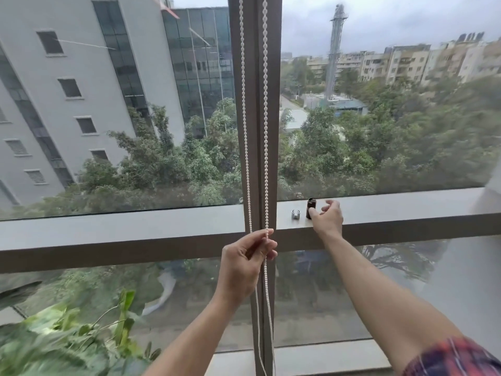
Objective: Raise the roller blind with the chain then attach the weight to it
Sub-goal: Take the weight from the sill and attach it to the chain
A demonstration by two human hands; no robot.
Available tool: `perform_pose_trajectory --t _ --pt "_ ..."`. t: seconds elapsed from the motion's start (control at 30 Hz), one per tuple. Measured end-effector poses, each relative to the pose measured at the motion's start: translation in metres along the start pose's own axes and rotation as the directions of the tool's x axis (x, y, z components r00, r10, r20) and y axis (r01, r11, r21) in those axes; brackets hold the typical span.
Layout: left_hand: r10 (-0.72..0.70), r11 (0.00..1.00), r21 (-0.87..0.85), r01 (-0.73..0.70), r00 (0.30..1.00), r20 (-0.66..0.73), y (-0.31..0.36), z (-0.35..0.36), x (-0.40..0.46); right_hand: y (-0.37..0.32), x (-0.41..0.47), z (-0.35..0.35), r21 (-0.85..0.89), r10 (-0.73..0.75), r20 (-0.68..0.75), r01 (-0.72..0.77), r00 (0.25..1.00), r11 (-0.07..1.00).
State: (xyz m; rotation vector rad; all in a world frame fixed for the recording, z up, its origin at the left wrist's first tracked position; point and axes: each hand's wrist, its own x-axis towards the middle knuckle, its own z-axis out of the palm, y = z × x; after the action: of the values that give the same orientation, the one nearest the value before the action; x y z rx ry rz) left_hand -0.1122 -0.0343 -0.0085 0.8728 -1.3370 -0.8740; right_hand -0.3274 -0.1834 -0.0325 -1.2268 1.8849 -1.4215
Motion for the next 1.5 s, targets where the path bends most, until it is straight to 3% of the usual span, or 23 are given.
perform_pose_trajectory --t 0.13,0.43,0.6,0.73,0.97,1.2,1.3,1.5 --pt "-0.013 1.0 0.019 0.013 1.0 -0.003 -0.004 -0.002 -0.012 -0.001 0.011 0.007 -0.103 0.013 0.133 0.001 0.991 0.995" --pt "0.022 0.999 0.026 -0.021 0.999 -0.045 -0.009 0.003 -0.028 0.008 0.017 0.006 -0.182 -0.04 0.101 0.058 0.994 0.982" --pt "0.059 0.997 0.046 -0.056 0.996 -0.068 -0.006 0.007 -0.035 0.01 -0.002 -0.002 -0.034 -0.066 0.102 0.07 0.993 0.997" --pt "0.053 0.998 0.028 -0.051 0.997 -0.049 -0.007 0.008 -0.038 0.008 -0.046 -0.005 0.094 -0.188 0.147 0.175 0.971 0.98" --pt "0.03 0.991 0.126 -0.033 0.999 0.031 -0.004 0.012 -0.039 0.014 -0.125 -0.005 0.163 -0.31 0.437 0.264 0.844 0.951" --pt "0.058 0.934 0.348 -0.082 0.995 0.079 0.009 0.002 -0.032 0.011 -0.172 -0.009 0.268 -0.365 0.563 0.255 0.741 0.929" --pt "0.067 0.921 0.378 -0.094 0.994 0.086 0.011 -0.004 -0.027 0.011 -0.177 -0.013 0.3 -0.387 0.566 0.256 0.728 0.919" --pt "0.033 0.963 0.26 -0.077 0.985 0.169 0.013 -0.008 -0.029 0.012 -0.182 -0.021 0.363 -0.425 0.513 0.26 0.746 0.895"
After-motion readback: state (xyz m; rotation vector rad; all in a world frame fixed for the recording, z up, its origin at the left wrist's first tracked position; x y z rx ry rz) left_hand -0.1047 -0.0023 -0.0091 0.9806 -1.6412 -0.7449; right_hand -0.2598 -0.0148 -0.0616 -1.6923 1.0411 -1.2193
